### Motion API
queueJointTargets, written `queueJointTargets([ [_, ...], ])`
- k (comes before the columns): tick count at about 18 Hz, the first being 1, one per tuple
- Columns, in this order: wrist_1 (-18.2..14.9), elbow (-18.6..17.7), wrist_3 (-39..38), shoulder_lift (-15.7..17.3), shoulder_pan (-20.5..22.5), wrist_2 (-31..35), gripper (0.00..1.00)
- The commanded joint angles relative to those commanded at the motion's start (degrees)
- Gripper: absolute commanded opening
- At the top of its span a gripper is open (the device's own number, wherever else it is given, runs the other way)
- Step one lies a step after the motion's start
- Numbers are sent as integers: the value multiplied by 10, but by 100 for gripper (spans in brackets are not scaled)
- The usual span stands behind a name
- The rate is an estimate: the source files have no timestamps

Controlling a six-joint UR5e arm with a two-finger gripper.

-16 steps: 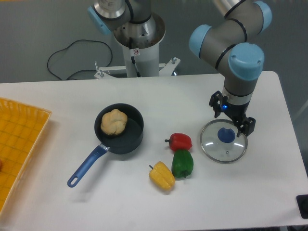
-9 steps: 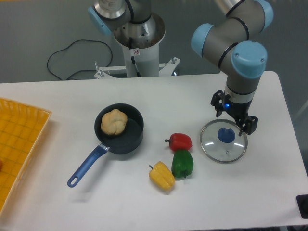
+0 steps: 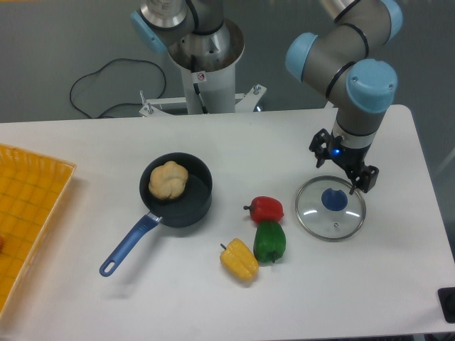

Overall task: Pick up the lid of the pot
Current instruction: 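Move the open gripper over the blue knob of the glass lid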

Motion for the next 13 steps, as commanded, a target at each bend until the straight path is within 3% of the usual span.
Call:
queueJointTargets([
  [10, 1, -13, -82, 5, -6, 4, 100],
  [13, 5, -12, -135, -7, -8, 3, 100],
])
